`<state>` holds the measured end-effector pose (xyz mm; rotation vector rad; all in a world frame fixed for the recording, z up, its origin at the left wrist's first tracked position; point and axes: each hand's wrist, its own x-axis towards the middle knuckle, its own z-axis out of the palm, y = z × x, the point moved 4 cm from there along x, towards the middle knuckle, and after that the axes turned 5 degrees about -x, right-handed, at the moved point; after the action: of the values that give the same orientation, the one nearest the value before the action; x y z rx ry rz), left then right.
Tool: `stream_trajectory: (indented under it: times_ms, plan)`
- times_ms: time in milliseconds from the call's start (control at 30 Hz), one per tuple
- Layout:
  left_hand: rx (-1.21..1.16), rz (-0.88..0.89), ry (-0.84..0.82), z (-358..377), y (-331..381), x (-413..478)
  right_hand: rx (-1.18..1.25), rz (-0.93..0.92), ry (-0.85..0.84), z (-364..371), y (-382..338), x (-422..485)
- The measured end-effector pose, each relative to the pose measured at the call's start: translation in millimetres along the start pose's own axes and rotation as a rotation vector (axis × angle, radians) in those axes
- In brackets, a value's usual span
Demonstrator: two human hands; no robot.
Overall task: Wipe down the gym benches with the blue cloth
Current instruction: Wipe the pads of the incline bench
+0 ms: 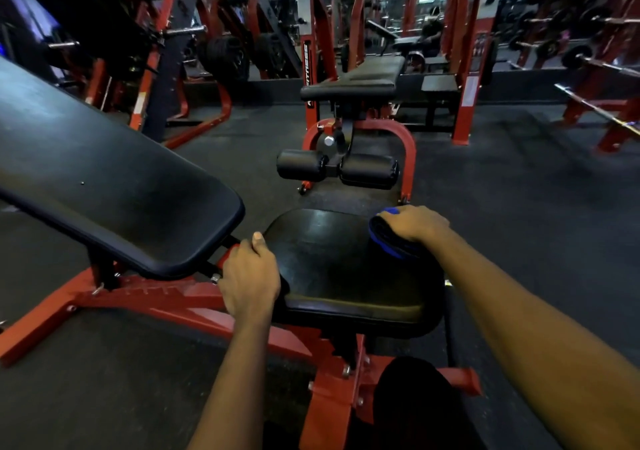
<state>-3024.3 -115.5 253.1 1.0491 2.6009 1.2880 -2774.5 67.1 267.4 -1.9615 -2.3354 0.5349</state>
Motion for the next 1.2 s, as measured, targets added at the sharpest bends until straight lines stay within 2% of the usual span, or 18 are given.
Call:
stream_trajectory:
  times_ms: [100, 200, 333, 433, 500, 600, 800, 967, 1100, 1200]
  plan:
    - [0.021, 0.0, -0.003, 1.4, -3.6, 1.1, -0.082, -0.077, -0.076, -0.3, -29.9, 13.0]
    - [-0.006, -0.003, -0.002, 1.9, -7.1, 2.8, -0.01, -0.121, -0.11, -2.3, -34.3, 13.0]
    - [0.0, -0.007, 0.0, 1.2, -8.0, 1.9, 0.242, -0.048, -0.046, 2.2, 7.1, -11.7]
    - [0.014, -0.014, -0.05, -1.5, -6.5, -2.2, 0.597, 0.072, 0.087, 17.9, 41.8, -29.2]
    - [0.051, -0.027, -0.098, -3.1, -6.3, -3.1, 0.706, 0.104, 0.166, 26.9, 49.1, -43.2]
    - [0.106, -0.013, -0.176, -4.7, -7.5, -4.0, 0.694, 0.129, 0.3, 36.7, 47.0, -73.4]
    - [0.096, -0.001, -0.225, 0.1, -11.5, 0.5, 0.425, 0.113, 0.442, 64.4, 11.1, -152.7]
    - [0.059, 0.047, -0.228, 5.0, -19.4, 7.2, 0.361, 0.112, 0.343, 48.9, 21.2, -112.6]
    - [0.055, 0.074, -0.211, 3.2, -19.9, 5.3, 0.55, 0.061, 0.247, 29.1, 27.7, -76.9]
    - [0.051, 0.088, -0.191, 3.2, -21.4, 4.5, 0.554, 0.1, 0.289, 34.2, 26.4, -86.4]
